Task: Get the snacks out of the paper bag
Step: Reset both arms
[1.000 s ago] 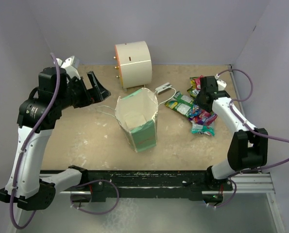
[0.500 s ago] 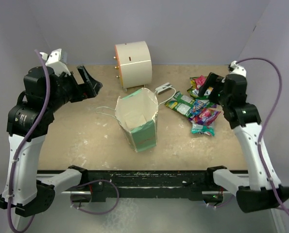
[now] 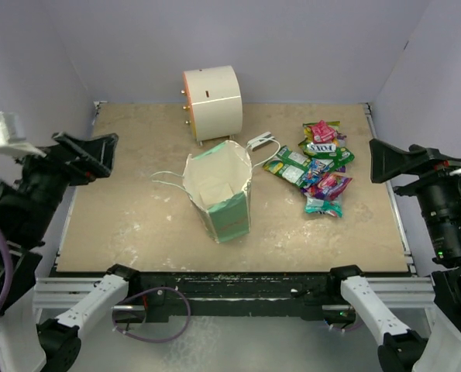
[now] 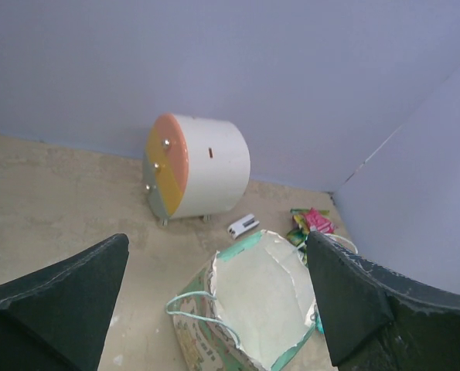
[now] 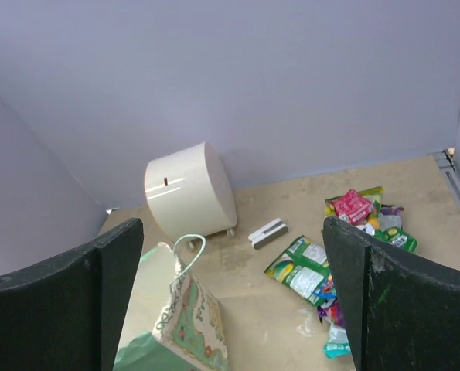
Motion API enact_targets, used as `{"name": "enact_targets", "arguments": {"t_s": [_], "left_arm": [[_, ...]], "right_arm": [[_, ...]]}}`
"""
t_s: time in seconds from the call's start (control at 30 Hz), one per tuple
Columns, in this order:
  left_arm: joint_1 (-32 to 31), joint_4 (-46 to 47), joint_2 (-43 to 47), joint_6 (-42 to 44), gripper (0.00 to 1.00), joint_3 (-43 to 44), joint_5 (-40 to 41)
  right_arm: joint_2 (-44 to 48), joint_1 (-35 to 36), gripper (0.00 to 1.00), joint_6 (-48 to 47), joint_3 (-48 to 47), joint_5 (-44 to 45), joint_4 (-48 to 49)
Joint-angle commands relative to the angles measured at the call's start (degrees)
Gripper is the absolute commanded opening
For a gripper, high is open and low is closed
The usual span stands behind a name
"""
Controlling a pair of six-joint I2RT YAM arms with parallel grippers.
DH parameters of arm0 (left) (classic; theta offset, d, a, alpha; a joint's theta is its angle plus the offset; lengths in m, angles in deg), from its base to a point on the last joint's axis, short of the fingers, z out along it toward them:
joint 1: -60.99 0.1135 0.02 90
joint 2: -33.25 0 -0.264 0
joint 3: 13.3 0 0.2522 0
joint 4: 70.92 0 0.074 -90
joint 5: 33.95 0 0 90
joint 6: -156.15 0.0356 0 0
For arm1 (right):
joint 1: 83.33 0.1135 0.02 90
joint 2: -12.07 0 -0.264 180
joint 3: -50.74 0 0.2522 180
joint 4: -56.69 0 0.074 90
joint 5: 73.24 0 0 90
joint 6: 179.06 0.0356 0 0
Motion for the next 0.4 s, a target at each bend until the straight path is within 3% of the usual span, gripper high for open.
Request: {"name": "enact_targets", "arguments": {"t_s": [0.0, 0.23, 0.37], "left_arm": [[0.2, 6.2, 3.7, 1.3, 0.99, -0.4, 4.3], [0.2, 4.7, 3.7, 2.2, 0.99, 1.3, 6.3], [0.2, 4.2, 3.6, 2.1, 0.99, 1.0, 6.2]], "right_arm": [[-1.2, 0.1, 1.0, 0.8, -0.4, 2.5, -3.6], [-4.9, 0.1, 1.0, 2.3, -2.9, 7.8, -7.2], [-4.0, 0.1, 1.0, 1.7, -1.5, 6.0, -5.2]]}}
